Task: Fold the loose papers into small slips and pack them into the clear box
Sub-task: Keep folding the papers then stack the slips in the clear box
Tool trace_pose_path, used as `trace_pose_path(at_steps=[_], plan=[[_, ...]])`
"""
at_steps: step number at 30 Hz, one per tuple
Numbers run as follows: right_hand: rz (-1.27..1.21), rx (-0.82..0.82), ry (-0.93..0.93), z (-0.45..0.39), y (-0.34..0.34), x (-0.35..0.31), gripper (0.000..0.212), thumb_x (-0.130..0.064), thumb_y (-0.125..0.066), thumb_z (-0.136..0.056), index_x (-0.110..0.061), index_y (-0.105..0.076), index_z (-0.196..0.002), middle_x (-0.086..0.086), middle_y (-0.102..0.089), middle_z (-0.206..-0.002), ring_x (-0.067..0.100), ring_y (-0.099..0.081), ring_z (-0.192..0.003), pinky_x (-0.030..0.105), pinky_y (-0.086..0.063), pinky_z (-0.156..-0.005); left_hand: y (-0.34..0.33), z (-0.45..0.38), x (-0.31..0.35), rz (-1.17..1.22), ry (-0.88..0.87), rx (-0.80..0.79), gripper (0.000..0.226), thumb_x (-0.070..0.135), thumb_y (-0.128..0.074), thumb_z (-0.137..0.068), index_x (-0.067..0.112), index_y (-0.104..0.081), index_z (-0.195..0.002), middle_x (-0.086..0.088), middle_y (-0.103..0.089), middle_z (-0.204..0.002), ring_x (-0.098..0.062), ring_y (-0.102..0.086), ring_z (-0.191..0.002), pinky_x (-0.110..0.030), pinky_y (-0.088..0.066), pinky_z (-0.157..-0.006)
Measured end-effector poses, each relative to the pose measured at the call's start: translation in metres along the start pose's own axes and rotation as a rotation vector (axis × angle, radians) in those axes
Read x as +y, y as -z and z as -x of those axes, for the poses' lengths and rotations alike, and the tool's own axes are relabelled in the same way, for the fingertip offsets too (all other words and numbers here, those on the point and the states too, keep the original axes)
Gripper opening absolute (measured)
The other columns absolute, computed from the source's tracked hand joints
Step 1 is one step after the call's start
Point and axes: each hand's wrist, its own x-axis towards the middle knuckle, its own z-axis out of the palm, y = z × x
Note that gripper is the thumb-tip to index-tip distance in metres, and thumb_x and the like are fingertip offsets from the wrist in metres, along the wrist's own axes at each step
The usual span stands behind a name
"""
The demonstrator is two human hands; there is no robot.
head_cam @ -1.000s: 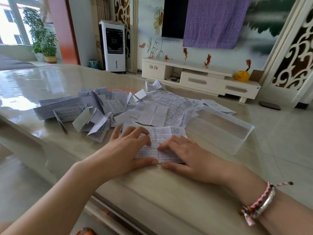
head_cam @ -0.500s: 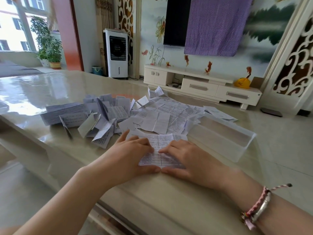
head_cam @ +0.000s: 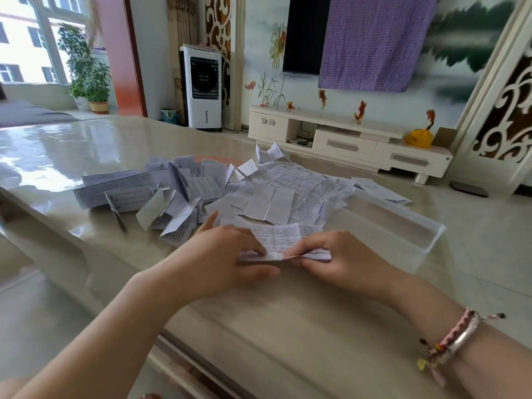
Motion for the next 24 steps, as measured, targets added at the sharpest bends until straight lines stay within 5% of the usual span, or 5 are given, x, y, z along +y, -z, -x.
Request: trace_pose_path(at_steps=[3, 7, 11, 15, 24], plan=[[-0.245, -0.035, -0.086, -0.005, 0.009, 0.002, 0.017, -0.031, -0.068, -0.086, -0.017, -0.077, -0.088, -0.01, -0.072, -0.079, -0.001, -0.063, -0.074, 0.014, -0.044, -0.072, 0.005, -0.002, -0.01, 0.246, 0.125, 0.081, 0.034, 0.057, -0.062, -0.08, 0.025, -0.072, -0.08, 0.013, -0.065, -0.069, 0.002, -0.053, -0.064, -0.024, -0.045, -0.076], [-0.401, -0.07, -0.145, -0.012, 0.014, 0.016, 0.062, -0.051, -0.065, -0.086, 0.011, -0.064, -0.086, 0.009, -0.044, -0.068, 0.022, -0.036, -0.064, 0.035, -0.025, -0.061, 0.009, -0.008, -0.017, 0.353, 0.319, 0.097, 0.021, 0.042, -0.072, -0.08, 0.024, -0.074, -0.07, 0.012, -0.055, -0.053, 0.006, -0.05, -0.052, -0.009, -0.037, -0.051], [-0.495, 0.009, -0.262, -0.02, 0.012, 0.026, 0.055, -0.055, -0.067, -0.079, -0.002, -0.073, -0.093, 0.011, -0.071, -0.08, 0.028, -0.066, -0.077, 0.034, -0.047, -0.074, 0.001, -0.016, -0.018, 0.542, 0.422, 0.123, 0.048, 0.045, -0.071, -0.081, 0.019, -0.048, -0.048, 0.011, -0.038, -0.042, -0.004, -0.035, -0.04, -0.015, -0.024, -0.04], [-0.582, 0.125, -0.344, -0.033, 0.007, 0.029, 0.031, -0.039, -0.066, -0.082, -0.012, -0.075, -0.094, 0.003, -0.076, -0.088, 0.022, -0.072, -0.089, 0.024, -0.054, -0.081, -0.006, -0.026, -0.025, 0.55, 0.499, 0.169, 0.055, 0.06, -0.059, -0.082, 0.011, -0.049, -0.061, 0.006, -0.031, -0.048, -0.011, -0.029, -0.042, -0.023, -0.021, -0.041], [-0.458, 0.293, -0.385, -0.036, -0.007, 0.031, 0.074, -0.063, -0.055, -0.074, 0.01, -0.047, -0.072, 0.018, -0.047, -0.064, 0.02, -0.041, -0.062, 0.031, -0.029, -0.064, -0.017, -0.033, -0.032, 0.465, 0.561, 0.24, 0.035, 0.053, -0.057, -0.086, 0.02, -0.065, -0.092, 0.003, -0.066, -0.084, -0.018, -0.061, -0.081, -0.033, -0.047, -0.072]])
